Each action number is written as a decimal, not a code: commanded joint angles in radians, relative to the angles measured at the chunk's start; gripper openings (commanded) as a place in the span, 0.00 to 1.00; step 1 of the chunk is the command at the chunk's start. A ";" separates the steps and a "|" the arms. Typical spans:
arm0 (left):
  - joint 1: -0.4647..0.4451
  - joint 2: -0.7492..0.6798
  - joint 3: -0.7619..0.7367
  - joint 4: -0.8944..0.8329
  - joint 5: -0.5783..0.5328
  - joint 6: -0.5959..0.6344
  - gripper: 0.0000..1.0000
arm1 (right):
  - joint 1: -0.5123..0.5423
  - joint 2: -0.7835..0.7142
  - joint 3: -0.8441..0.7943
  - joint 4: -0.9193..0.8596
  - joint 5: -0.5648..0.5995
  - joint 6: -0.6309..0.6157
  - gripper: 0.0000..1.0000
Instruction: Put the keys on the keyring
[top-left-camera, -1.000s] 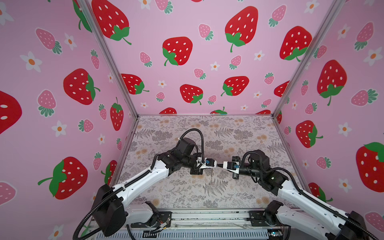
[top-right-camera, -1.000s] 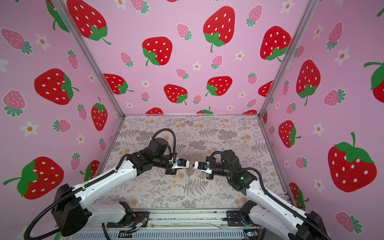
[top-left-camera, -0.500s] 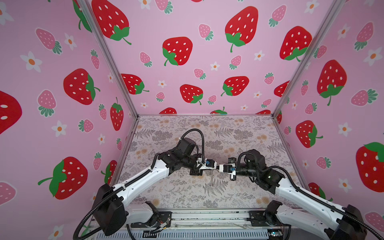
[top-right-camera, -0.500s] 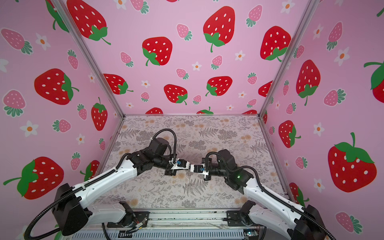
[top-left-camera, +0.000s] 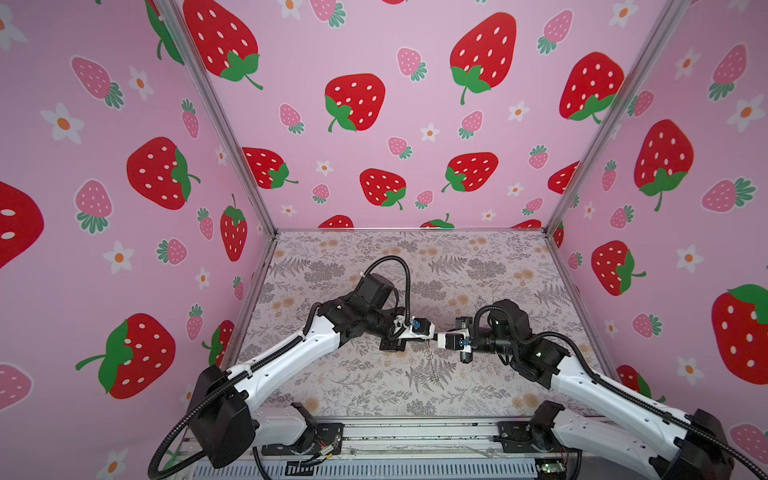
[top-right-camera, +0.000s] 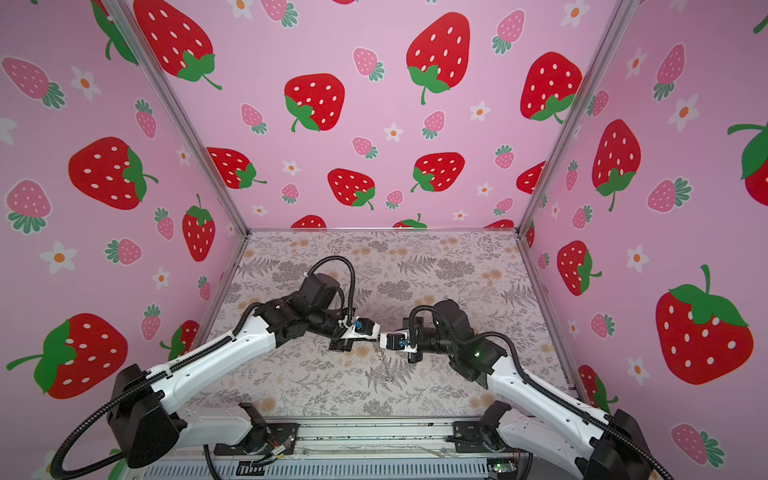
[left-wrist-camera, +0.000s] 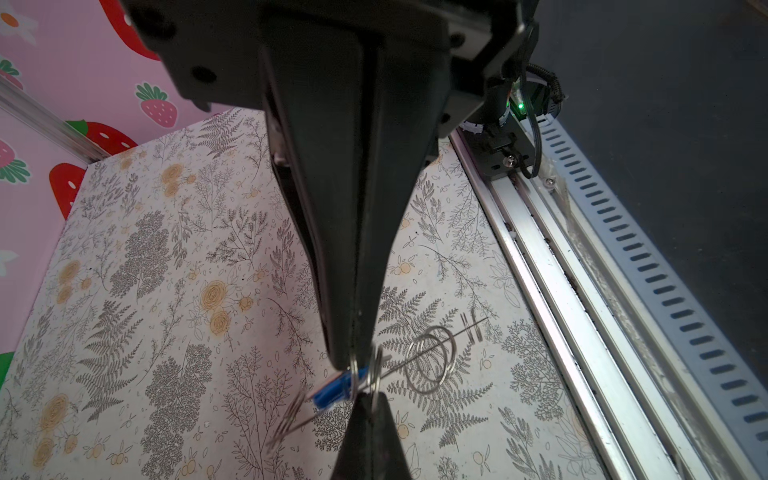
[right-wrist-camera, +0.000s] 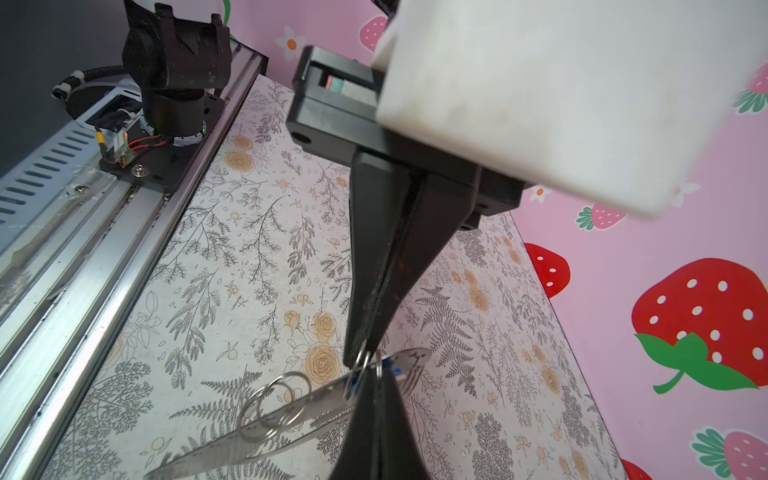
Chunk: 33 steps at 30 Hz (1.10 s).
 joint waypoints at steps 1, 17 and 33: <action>-0.004 0.013 0.060 -0.044 0.054 0.030 0.00 | 0.011 -0.015 0.036 -0.035 -0.033 -0.054 0.00; 0.021 0.022 0.075 -0.050 0.117 -0.013 0.00 | 0.031 -0.031 0.062 -0.148 -0.027 -0.165 0.00; 0.044 0.026 0.080 -0.047 0.155 -0.045 0.00 | 0.089 -0.104 -0.016 -0.054 0.150 -0.234 0.00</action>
